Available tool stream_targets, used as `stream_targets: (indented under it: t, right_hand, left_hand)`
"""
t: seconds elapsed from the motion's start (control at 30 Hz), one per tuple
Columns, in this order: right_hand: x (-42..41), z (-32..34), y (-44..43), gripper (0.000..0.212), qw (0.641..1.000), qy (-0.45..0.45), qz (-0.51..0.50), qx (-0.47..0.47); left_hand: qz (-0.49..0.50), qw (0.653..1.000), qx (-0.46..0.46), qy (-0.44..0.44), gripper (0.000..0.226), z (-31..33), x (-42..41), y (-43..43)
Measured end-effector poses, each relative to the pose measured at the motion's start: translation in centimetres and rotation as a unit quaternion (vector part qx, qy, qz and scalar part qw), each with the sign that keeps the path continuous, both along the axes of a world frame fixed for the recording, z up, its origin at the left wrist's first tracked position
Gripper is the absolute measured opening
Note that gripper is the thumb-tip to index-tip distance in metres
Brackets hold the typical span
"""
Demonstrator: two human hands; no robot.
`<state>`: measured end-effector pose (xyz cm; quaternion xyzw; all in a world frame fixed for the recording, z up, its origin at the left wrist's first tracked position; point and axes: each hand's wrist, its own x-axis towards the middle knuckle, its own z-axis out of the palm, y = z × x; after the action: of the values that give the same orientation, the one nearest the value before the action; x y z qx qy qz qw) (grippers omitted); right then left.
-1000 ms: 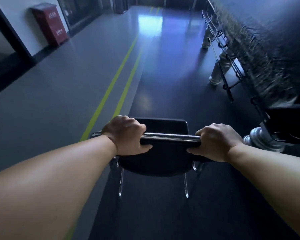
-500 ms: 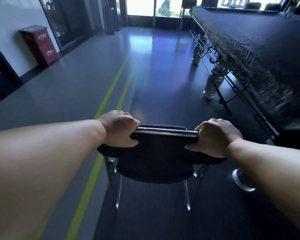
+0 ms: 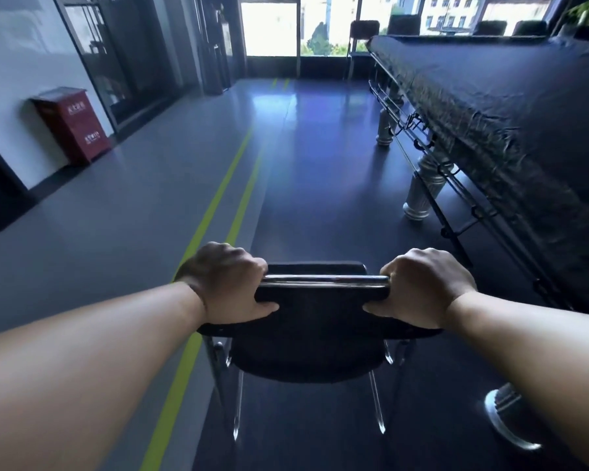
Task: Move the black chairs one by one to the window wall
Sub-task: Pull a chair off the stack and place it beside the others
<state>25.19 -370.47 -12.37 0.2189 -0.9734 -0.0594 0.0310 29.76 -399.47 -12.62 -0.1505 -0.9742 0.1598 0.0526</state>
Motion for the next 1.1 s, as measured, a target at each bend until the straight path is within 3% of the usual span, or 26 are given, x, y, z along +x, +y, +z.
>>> stream_targets:
  t: [0.6, 1.1]
  right_hand:
    - [-13.0, 0.7, -0.2, 0.061, 1.0, -0.008, -0.009, 0.02]
    - [-32.3, 1.3, -5.7, 0.065, 0.998, -0.026, -0.041, 0.039]
  left_hand:
    - [0.006, 1.0, 0.007, -0.008, 0.057, 0.3, -13.0, -0.1]
    - [-0.044, 0.998, 0.046, -0.007, 0.055, 0.4, -34.4, -5.9]
